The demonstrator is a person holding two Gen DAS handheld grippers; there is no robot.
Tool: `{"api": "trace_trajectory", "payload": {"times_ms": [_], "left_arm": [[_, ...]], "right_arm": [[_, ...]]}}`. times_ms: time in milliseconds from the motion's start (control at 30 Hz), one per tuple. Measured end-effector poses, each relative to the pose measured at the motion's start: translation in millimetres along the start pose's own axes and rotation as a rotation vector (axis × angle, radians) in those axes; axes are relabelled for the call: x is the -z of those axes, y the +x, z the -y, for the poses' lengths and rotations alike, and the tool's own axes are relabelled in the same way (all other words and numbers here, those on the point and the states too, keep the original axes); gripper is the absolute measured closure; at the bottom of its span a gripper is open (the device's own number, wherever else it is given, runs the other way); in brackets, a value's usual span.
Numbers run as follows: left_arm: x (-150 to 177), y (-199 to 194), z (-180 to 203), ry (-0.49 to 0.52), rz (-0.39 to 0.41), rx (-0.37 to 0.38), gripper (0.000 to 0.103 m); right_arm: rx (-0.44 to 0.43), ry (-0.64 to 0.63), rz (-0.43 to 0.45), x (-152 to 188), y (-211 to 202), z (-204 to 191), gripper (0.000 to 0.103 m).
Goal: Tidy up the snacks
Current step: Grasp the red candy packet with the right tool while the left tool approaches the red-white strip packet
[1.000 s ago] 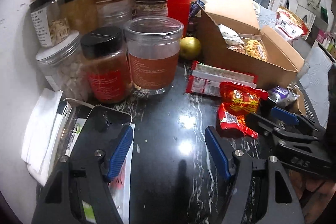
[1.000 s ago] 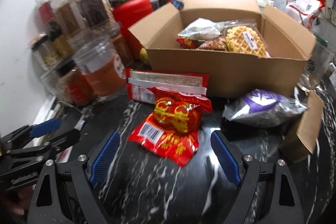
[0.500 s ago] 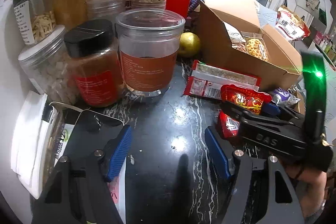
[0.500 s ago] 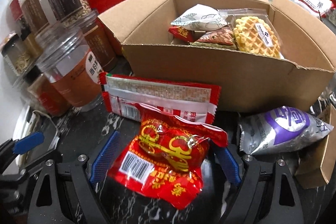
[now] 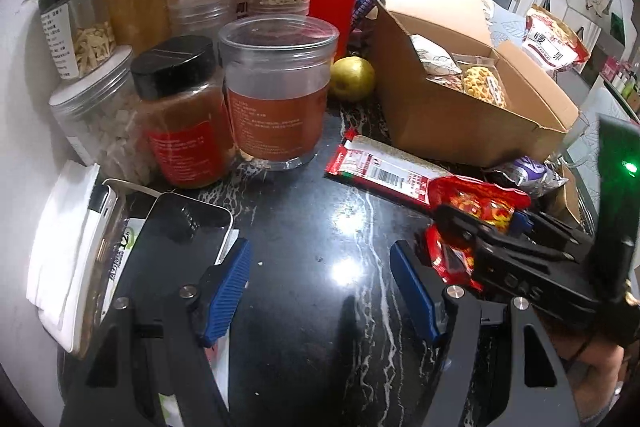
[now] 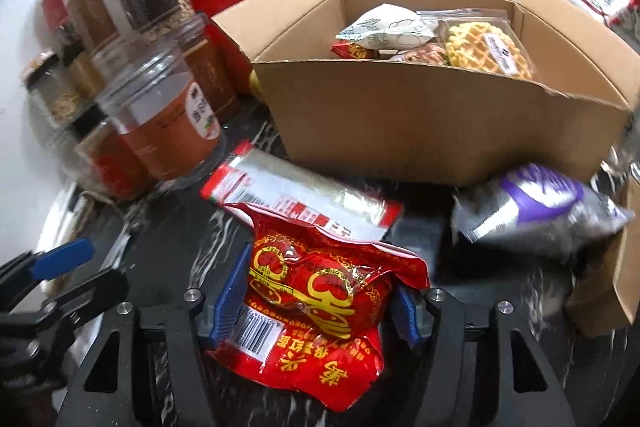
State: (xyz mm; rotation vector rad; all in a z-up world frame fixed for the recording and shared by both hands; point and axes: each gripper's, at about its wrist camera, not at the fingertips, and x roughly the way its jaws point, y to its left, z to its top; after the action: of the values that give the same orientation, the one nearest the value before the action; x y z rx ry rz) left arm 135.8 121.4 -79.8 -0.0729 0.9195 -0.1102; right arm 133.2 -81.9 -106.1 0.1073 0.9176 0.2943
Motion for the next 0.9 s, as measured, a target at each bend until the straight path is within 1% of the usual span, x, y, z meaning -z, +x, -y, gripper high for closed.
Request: {"api": "trace_trajectory", "payload": {"times_ms": [67,267,467,633,767,900], "left_arm": [[1,-1,7,0.013,0.001,-0.003,0.032],[-1,1,26,0.027,-0.007,0.032,0.032],[-8,10,52,0.05,-0.006,0.047,0.032],[-19,25,75,0.068,-0.01,0.041,0.032],[-32,41,74,0.025,-0.026,0.013,0.032],[-45,60,69,-0.081,-0.036,-0.054,0.032]], "right_arm": [[-0.007,0.003,0.01,5,-11,1,0.04],[-0.018,0.019,0.02,28,-45,18,0.04],[0.014,0.065,0.049,45,-78,47,0.04],[0.026,0.092,0.073,52,-93,67,0.04],[0.018,0.116,0.082,53,-97,81,0.04],[0.019,0.113,0.095,50,-96,86,0.04]]}}
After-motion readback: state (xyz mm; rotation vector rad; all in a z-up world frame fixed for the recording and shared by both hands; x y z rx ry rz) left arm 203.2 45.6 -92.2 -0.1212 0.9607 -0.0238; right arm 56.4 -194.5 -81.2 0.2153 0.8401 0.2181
